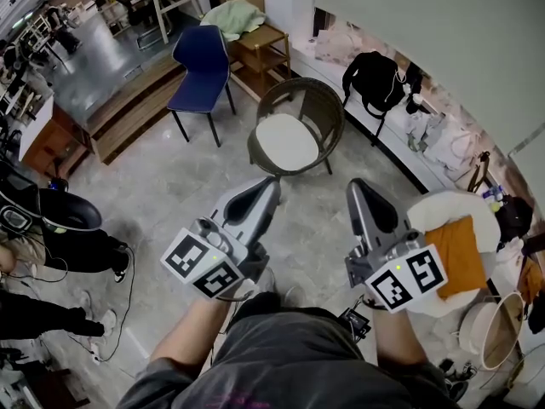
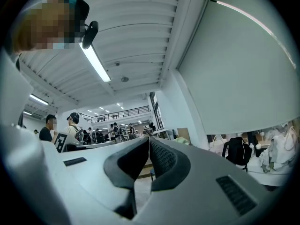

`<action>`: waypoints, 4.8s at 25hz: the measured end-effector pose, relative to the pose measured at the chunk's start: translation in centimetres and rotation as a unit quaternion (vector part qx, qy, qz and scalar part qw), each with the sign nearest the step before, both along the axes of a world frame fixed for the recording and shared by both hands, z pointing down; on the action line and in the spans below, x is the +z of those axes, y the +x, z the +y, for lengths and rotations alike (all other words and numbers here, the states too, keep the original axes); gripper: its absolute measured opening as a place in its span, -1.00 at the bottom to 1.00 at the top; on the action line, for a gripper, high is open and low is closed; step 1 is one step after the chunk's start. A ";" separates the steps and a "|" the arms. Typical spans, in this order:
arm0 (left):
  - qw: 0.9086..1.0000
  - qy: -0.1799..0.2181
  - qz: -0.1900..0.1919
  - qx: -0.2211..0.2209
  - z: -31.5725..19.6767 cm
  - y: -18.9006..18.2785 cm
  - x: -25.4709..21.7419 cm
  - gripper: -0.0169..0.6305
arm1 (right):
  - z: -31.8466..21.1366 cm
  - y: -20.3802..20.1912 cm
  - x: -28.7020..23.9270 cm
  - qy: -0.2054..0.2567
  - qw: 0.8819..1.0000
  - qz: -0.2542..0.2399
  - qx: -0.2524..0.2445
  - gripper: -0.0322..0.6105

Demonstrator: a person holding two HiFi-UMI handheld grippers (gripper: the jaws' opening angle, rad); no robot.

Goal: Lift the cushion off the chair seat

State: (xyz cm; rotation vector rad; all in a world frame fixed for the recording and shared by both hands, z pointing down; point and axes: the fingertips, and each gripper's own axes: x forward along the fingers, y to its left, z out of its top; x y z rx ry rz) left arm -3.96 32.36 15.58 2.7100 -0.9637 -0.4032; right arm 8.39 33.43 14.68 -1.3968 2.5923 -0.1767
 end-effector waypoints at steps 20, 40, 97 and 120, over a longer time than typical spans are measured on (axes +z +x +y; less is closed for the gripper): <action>1.000 -0.008 -0.003 -0.014 -7.7 0.8 1.5 -0.92 | -7.4 1.4 2.4 -0.023 1.000 0.006 -0.002 -0.86; 1.000 -0.029 -0.004 0.002 -19.7 -2.4 3.4 -0.92 | -19.0 -1.6 4.1 -0.047 0.999 0.013 0.015 -0.86; 0.988 -0.142 -0.059 -0.003 -51.7 -3.0 20.0 -0.92 | -51.0 -2.2 20.5 -0.176 0.984 0.020 0.018 -0.86; 0.959 -0.257 -0.122 -0.005 -62.8 -3.2 40.8 -0.77 | -60.8 -0.2 42.9 -0.330 0.941 0.077 0.003 -0.86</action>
